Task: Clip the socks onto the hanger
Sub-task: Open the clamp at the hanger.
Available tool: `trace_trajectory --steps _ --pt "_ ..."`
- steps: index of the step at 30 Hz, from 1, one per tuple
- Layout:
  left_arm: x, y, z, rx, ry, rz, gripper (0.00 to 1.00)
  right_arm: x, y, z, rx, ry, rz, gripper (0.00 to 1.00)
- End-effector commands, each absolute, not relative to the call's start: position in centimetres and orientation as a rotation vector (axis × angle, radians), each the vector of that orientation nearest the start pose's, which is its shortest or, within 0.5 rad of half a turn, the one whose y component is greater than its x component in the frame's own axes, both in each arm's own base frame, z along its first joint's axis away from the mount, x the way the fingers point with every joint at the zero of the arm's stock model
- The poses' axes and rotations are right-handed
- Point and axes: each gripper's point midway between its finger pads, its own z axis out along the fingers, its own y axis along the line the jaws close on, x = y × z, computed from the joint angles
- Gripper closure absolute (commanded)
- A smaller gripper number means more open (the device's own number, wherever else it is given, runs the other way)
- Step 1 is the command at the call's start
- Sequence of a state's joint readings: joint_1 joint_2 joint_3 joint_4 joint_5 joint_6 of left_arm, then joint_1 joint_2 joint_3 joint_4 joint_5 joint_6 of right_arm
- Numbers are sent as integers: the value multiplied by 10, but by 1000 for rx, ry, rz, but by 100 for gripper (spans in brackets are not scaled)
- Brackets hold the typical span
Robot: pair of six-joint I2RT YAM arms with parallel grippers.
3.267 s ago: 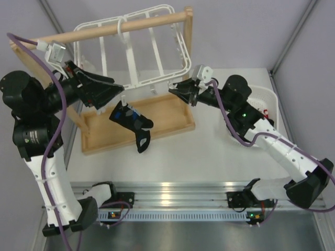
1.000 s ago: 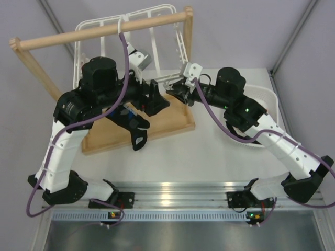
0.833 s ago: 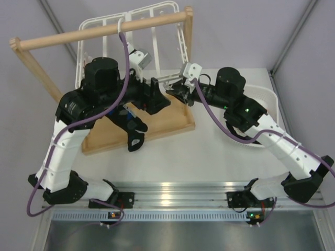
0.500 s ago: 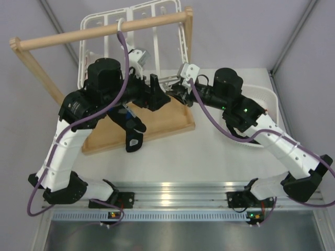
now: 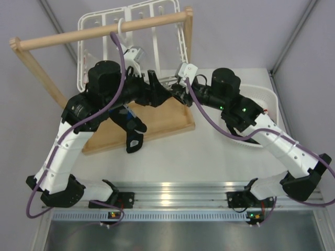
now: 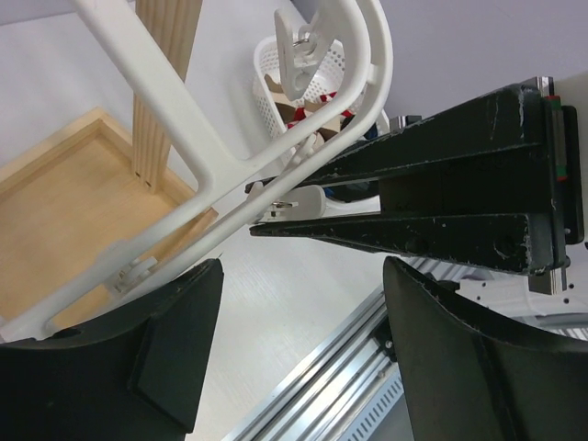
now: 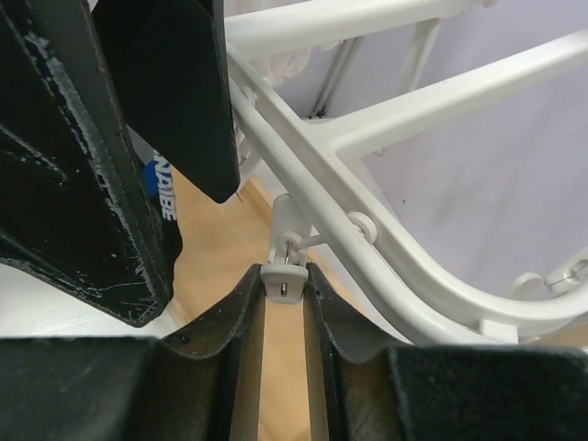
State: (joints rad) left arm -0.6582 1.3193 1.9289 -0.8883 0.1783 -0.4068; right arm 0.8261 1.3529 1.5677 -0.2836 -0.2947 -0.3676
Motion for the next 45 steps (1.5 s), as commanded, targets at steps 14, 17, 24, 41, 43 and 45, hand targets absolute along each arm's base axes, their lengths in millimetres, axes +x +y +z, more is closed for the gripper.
trace_trajectory --steps 14,17,24,41,43,45 --pt "281 -243 484 163 1781 -848 33 229 352 472 -1147 1072 667 100" --pt "283 -243 487 163 1765 -845 36 225 354 472 -1165 1076 687 100" --pt "286 -246 487 159 1745 -833 39 224 356 475 -1196 1118 686 100" --pt "283 -246 499 118 1696 -867 44 207 363 476 -1287 1043 669 100" --pt "286 -244 498 111 1695 -848 44 205 363 476 -1294 1029 666 100" --pt "287 -244 497 110 1695 -839 46 203 364 477 -1300 1015 660 100"
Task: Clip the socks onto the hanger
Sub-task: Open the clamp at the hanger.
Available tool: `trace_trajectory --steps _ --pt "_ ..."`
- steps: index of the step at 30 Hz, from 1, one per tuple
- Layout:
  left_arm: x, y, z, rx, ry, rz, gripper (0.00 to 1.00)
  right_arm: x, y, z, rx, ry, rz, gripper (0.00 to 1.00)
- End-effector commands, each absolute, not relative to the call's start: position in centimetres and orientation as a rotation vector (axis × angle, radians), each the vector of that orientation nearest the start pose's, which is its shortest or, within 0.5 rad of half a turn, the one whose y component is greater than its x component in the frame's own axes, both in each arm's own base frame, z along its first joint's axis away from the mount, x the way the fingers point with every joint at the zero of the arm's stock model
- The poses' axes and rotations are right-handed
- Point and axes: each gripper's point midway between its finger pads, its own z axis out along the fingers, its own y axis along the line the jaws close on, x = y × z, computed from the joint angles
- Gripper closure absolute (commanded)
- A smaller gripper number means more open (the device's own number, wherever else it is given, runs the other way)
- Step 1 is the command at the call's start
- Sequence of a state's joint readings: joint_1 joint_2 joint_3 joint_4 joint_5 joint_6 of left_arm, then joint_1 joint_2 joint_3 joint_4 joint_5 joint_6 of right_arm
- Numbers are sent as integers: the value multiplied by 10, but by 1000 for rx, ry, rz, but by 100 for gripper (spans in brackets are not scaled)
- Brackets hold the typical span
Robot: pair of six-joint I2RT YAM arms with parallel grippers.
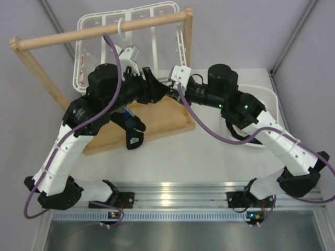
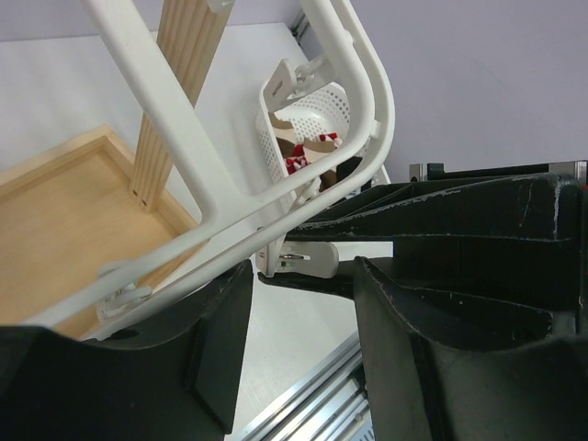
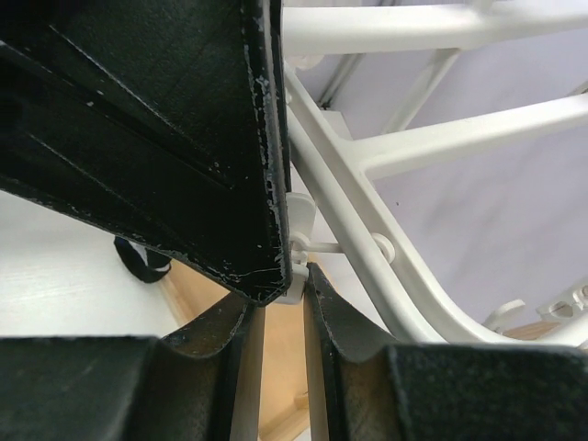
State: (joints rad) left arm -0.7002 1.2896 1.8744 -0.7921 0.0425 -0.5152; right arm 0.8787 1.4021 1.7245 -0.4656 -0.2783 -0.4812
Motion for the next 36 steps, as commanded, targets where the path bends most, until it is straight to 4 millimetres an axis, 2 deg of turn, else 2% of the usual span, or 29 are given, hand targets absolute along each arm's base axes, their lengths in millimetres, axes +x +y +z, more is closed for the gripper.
trace_trajectory --steps 1,9,24,26,27,30,32,36 --pt "287 -244 497 111 1695 -840 46 203 364 476 -1303 1013 656 100" --pt "292 -244 484 133 1721 -791 48 195 364 483 -1305 996 692 100" --pt "293 -238 492 139 1684 -756 63 198 364 479 -1310 1011 679 100" --pt "291 -238 495 141 1677 -763 65 200 364 479 -1301 1017 670 92" --pt "290 -237 497 142 1671 -764 71 202 363 479 -1295 1019 664 91" --pt "288 -237 502 149 1657 -772 78 204 362 479 -1280 1021 652 84" --pt "288 -236 502 148 1658 -772 80 204 362 478 -1278 1026 652 84" --pt "287 -234 502 143 1658 -768 84 206 360 477 -1268 1038 640 74"
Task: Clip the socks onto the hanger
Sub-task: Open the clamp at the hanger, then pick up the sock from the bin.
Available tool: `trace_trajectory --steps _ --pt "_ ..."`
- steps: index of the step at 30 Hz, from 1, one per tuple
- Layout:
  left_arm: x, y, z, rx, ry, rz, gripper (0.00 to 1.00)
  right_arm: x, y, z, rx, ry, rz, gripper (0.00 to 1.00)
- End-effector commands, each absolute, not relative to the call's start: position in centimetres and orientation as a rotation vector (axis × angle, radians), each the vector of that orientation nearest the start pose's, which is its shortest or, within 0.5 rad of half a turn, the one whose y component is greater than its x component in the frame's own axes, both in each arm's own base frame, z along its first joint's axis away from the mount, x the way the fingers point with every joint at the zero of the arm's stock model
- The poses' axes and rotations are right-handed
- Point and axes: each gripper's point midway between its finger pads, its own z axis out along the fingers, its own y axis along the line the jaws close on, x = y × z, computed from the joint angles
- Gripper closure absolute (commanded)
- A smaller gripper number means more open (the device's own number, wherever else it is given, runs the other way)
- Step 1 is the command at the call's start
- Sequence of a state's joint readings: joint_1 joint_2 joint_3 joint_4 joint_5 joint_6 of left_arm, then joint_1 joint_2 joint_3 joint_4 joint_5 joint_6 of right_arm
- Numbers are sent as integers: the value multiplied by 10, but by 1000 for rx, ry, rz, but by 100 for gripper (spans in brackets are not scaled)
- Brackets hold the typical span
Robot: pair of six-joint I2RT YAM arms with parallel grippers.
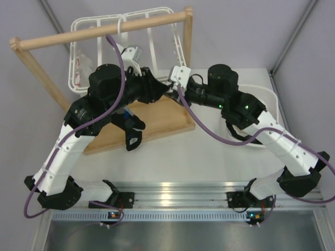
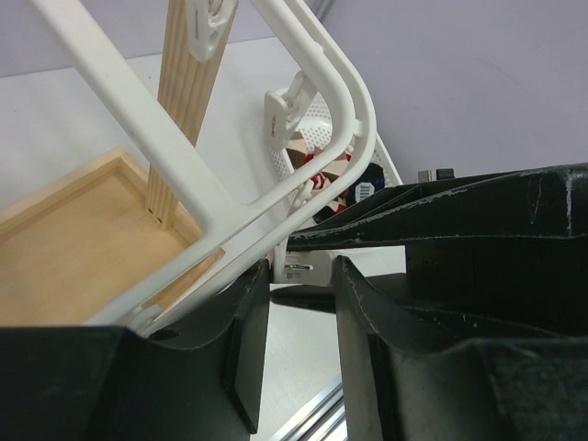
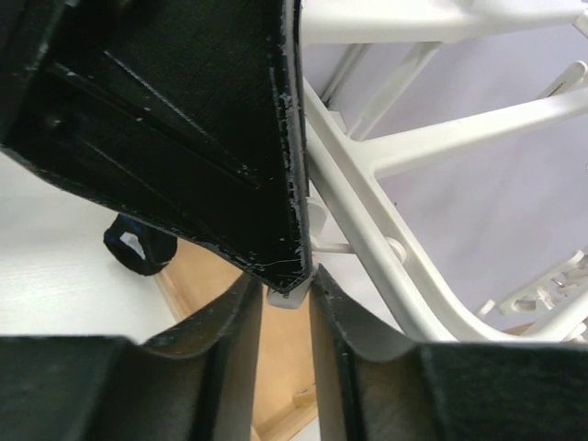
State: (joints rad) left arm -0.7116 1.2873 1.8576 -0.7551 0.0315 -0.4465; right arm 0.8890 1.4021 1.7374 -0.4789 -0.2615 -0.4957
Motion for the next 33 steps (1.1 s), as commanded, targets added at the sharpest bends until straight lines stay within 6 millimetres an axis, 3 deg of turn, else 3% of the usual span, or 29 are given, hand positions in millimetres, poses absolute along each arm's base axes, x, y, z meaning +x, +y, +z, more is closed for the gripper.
trace_trajectory --steps 1,5,8,17,27,33 --pt "286 -234 501 145 1660 -768 87 207 359 476 -1268 1042 636 71" --pt "286 -233 502 140 1655 -769 89 210 357 474 -1256 1054 616 54" --pt "284 -233 504 143 1649 -774 100 212 354 473 -1245 1065 605 50" --pt "283 -232 505 140 1648 -777 100 221 337 452 -1223 1183 583 34" --pt "281 -234 503 145 1655 -793 100 226 310 393 -1242 1395 568 25" --pt "281 -233 502 143 1661 -789 100 246 283 384 -1146 1492 555 30"
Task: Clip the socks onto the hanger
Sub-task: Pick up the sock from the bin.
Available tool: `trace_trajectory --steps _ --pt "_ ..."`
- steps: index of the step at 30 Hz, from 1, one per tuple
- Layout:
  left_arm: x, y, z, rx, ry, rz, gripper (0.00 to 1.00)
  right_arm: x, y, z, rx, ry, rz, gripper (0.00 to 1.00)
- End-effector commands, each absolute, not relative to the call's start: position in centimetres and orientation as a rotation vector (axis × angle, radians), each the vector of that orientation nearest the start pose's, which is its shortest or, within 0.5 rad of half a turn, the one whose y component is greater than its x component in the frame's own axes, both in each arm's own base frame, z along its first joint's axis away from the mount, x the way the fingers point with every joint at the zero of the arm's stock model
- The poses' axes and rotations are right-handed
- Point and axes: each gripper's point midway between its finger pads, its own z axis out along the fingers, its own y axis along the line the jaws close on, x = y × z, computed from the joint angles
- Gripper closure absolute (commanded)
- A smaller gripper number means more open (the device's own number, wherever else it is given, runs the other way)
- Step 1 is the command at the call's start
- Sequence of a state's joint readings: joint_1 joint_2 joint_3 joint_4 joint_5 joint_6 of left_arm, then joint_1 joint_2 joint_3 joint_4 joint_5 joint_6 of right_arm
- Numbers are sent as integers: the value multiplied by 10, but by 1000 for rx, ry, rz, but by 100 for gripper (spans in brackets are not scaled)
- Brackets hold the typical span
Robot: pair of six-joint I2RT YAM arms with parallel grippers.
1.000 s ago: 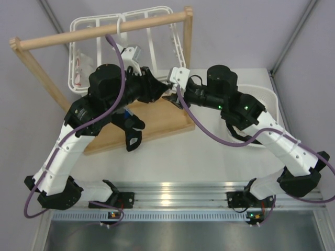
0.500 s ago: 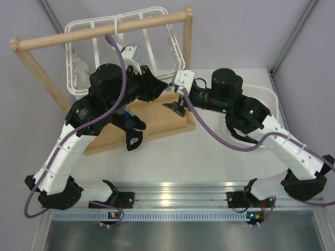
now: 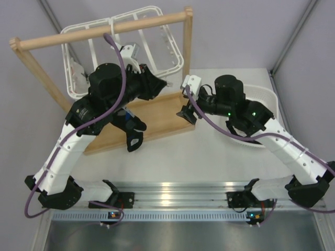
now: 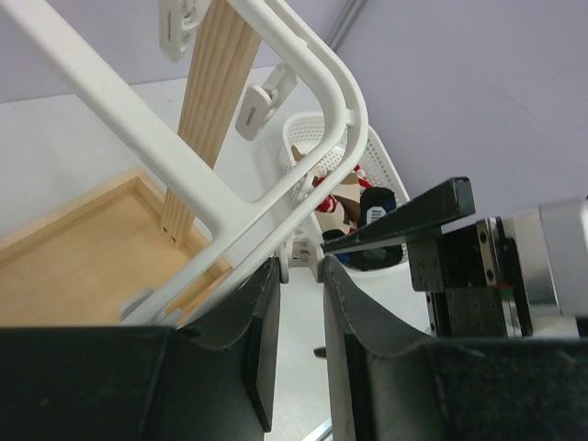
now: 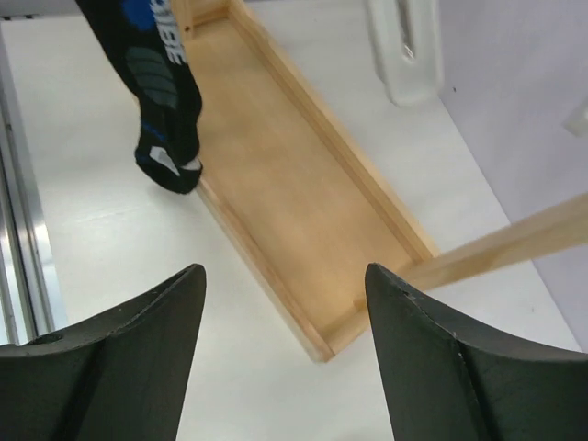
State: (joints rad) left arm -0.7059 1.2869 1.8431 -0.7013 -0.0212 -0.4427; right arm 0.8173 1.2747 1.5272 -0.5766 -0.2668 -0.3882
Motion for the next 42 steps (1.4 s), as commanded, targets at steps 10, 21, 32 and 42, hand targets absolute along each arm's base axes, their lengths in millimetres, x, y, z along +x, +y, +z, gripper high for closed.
trace_trajectory --steps 10,21,32,42 --pt "274 -234 504 156 1659 -823 100 295 195 343 -1092 1585 303 47" --pt "265 -228 503 172 1674 -814 100 321 95 289 -1220 1705 57 52" --pt "264 -228 505 170 1672 -828 100 296 45 207 -1473 1930 195 67" --pt "267 -228 506 166 1668 -821 100 248 57 177 -1584 1790 280 44"
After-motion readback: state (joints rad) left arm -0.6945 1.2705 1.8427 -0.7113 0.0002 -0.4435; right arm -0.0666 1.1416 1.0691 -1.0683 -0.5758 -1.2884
